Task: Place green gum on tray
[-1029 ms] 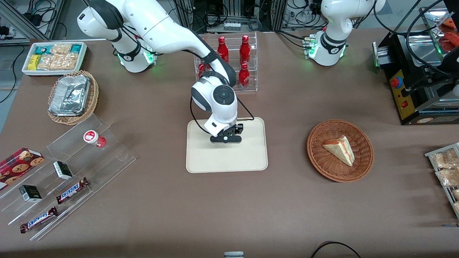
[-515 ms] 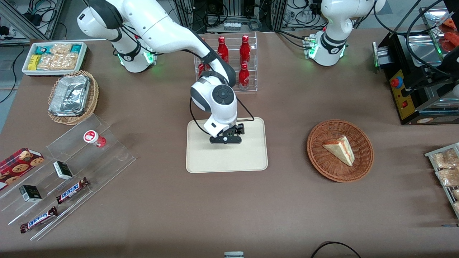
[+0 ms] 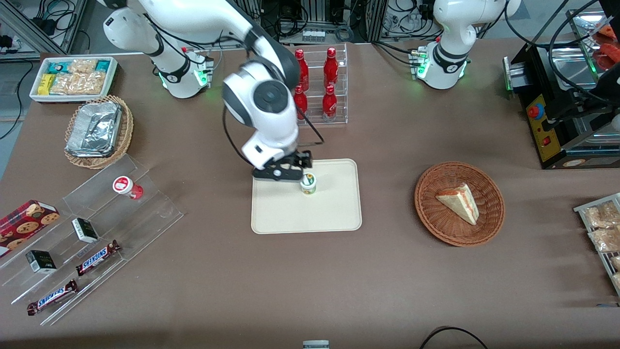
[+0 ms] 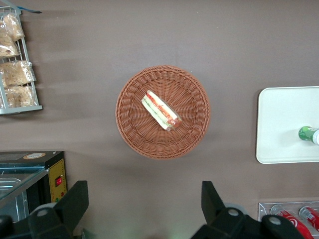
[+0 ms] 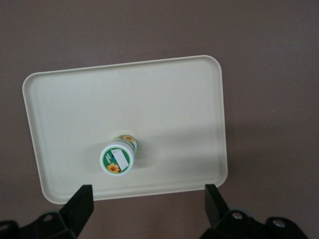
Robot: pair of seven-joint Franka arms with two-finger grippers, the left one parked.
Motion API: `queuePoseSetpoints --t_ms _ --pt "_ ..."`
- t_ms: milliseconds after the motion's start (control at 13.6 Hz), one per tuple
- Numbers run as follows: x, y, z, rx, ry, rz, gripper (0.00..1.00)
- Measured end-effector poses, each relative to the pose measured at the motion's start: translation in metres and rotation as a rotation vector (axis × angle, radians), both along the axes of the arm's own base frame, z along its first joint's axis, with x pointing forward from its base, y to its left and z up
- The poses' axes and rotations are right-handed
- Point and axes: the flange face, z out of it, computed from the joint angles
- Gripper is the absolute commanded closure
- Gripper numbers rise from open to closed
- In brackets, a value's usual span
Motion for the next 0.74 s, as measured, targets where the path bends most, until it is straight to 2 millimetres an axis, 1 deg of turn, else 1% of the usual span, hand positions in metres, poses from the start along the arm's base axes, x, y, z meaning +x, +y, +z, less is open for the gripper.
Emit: queuePoseSetpoints --t_ms 74,147,294,368,515,735 --pt "0.005 -0.021 0.022 0.036 0.013 -0.013 0.01" --pt "0.011 -0.048 0.043 0.066 0.026 -0.014 0.01" --pt "0.02 -0.11 0.081 0.081 0.059 -0.013 0.01" --pt "0.021 -0.141 0.097 0.077 0.078 -0.03 0.01" --pt "0.021 -0.202 0.12 0.071 0.121 -0.016 0.01" --pt "0.026 -0.29 0.137 0.079 0.157 0.005 0.01"
